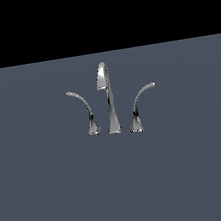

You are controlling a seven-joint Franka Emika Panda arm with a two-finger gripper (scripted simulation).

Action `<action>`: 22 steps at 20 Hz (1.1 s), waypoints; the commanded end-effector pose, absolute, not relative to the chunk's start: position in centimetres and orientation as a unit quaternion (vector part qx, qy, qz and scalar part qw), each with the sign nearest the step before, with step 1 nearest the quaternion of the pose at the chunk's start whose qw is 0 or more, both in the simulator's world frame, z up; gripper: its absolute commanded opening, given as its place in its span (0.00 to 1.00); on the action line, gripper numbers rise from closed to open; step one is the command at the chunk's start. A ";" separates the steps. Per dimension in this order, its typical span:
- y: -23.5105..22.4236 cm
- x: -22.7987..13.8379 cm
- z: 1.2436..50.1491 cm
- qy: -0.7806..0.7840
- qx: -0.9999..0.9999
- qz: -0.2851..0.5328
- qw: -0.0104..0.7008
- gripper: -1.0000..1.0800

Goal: Turn on the faucet by rotating a designated handle.

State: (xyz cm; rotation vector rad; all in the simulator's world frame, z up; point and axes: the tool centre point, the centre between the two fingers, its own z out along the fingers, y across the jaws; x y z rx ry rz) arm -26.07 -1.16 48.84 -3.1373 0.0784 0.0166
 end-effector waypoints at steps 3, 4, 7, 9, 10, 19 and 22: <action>-1.1 -26.0 48.8 0.026 -1.000 0.005 0.002 0.00; -1.1 -25.9 48.7 0.027 -1.000 0.005 0.003 0.00; -1.0 -25.4 48.4 0.031 -0.999 0.004 0.007 0.00; -0.9 -25.2 48.2 0.033 -0.999 0.004 0.008 0.00; -0.9 -25.2 48.1 0.033 -0.999 0.003 0.009 0.00; -0.7 -24.5 47.9 0.044 -0.999 0.005 0.016 0.00; -0.5 -23.7 47.7 0.057 -0.998 0.006 0.023 0.00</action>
